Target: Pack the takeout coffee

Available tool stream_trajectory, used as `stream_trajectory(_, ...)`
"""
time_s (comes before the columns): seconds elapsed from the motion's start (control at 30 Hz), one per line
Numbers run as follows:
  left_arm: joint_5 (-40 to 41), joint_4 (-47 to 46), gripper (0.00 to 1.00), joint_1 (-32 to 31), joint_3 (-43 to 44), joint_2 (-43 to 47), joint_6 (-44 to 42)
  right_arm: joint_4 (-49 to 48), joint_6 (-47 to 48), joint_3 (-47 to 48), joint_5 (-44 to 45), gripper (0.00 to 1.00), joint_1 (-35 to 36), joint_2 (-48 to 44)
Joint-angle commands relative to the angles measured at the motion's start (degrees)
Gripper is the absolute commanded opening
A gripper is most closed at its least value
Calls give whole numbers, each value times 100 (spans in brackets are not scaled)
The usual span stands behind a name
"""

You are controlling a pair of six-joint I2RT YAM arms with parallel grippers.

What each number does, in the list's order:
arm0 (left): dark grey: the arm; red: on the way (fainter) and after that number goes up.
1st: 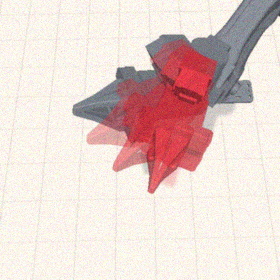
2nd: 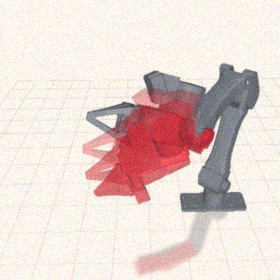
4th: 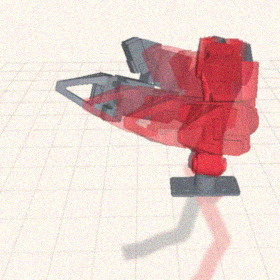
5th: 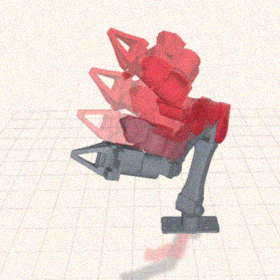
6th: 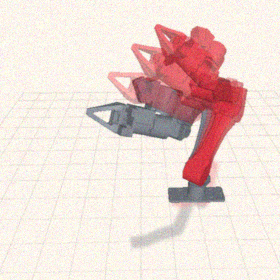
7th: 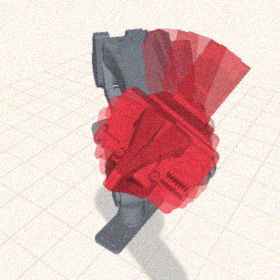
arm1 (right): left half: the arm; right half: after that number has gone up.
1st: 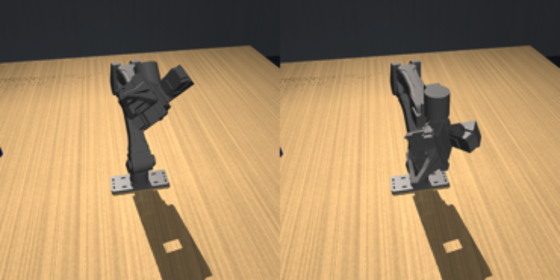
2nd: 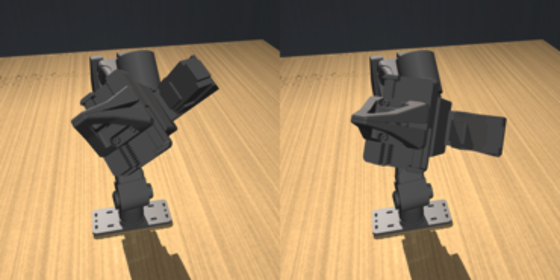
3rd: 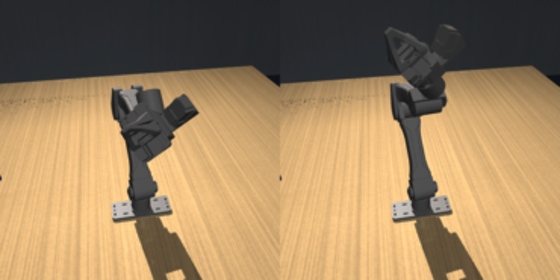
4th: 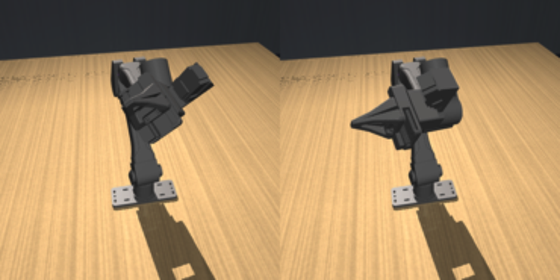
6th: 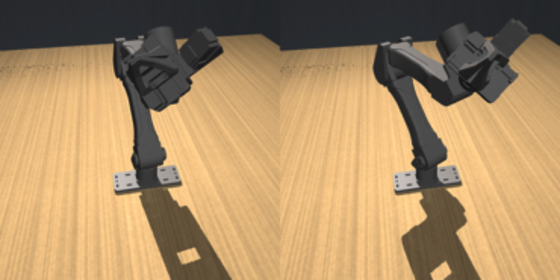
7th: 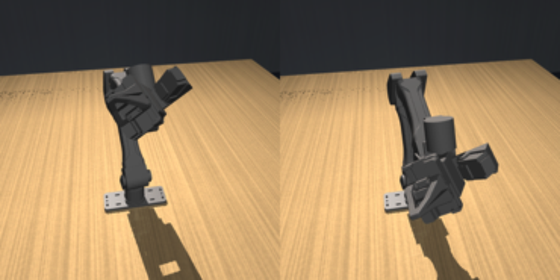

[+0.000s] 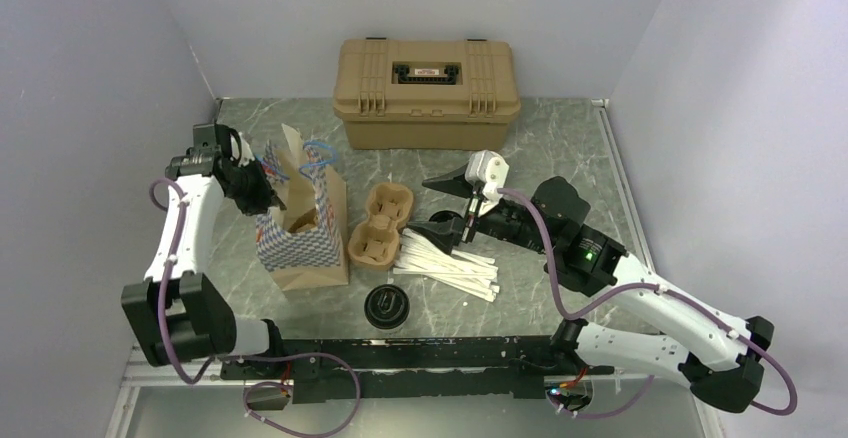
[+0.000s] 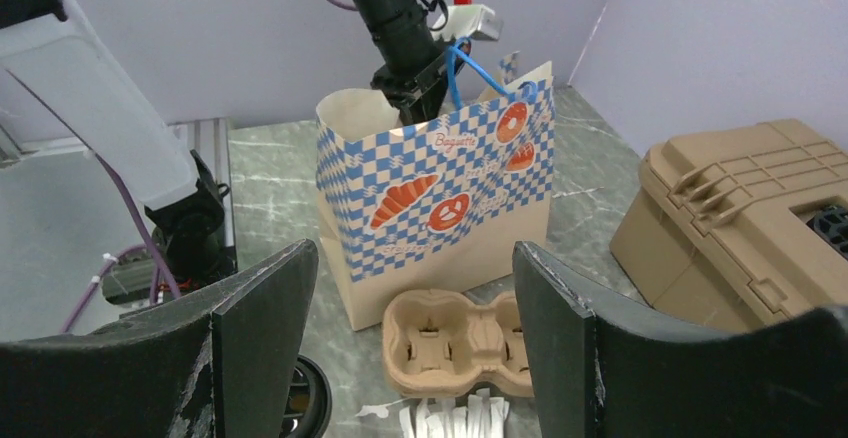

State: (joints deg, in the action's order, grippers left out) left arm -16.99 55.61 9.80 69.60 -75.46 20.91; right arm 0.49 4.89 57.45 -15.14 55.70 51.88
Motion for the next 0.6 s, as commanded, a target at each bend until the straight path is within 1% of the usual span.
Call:
stream_trajectory(0.0,-627,-372,0,249,46,-124,43,-80,26,45,94,75,2,-19)
stream_trajectory(0.07,-562,-281,0,250,479,-54,-6,-101,3,34,76,75,2,-5)
stream_trajectory(0.2,-467,305,0,250,1595,-77,-229,-80,-30,82,38,75,2,66)
stream_trajectory(0.3,-509,500,0,250,1973,-11,-275,-85,-49,98,21,75,2,104)
stream_trajectory(0.37,-560,465,0,250,1901,100,-243,-76,-68,121,8,75,2,135)
stream_trajectory(0.43,-617,357,0,250,1653,189,-223,-76,-84,142,8,75,2,164)
stream_trajectory(0.57,-626,51,0,250,878,226,-221,-76,-117,152,19,75,2,222)
